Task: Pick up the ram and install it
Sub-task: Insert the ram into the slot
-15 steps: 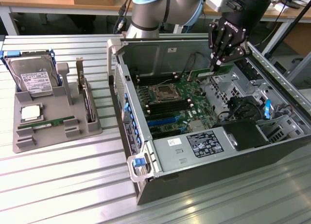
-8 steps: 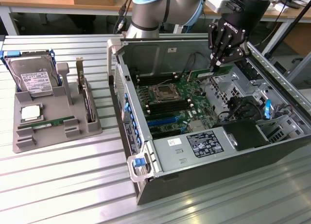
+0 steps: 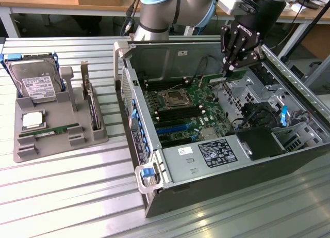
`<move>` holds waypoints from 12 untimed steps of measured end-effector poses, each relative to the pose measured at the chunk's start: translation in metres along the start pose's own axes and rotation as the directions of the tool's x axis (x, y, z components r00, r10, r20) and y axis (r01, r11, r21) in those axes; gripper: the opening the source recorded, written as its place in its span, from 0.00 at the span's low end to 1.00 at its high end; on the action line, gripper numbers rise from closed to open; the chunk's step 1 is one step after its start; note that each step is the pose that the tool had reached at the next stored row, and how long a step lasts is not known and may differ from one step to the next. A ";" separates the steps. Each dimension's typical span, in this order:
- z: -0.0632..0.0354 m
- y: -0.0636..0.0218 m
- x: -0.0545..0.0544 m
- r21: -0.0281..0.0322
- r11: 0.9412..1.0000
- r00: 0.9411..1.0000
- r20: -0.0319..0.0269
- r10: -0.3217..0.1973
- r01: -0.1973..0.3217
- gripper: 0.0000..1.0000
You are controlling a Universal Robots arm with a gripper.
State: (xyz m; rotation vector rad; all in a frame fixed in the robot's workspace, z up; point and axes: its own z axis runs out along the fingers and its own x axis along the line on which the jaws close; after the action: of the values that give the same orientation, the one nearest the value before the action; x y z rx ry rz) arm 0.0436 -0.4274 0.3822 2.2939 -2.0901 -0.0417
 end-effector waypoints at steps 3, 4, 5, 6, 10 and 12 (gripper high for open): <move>0.0006 0.0000 0.000 0.000 1.000 1.000 0.000 0.000 0.000 0.12; 0.0007 -0.0001 0.000 0.000 1.000 1.000 0.000 0.000 0.000 0.12; 0.0009 -0.0001 0.000 0.000 1.000 1.000 0.000 0.000 0.000 0.12; 0.0010 -0.0001 0.000 0.000 1.000 1.000 0.000 0.000 0.000 0.12; 0.0015 -0.0001 0.000 0.000 1.000 1.000 0.000 0.000 0.000 0.12; 0.0020 -0.0001 0.000 0.000 1.000 1.000 0.000 0.000 0.000 0.12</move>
State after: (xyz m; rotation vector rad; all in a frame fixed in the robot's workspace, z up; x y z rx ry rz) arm 0.0436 -0.4274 0.3803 2.2939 -2.0900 -0.0418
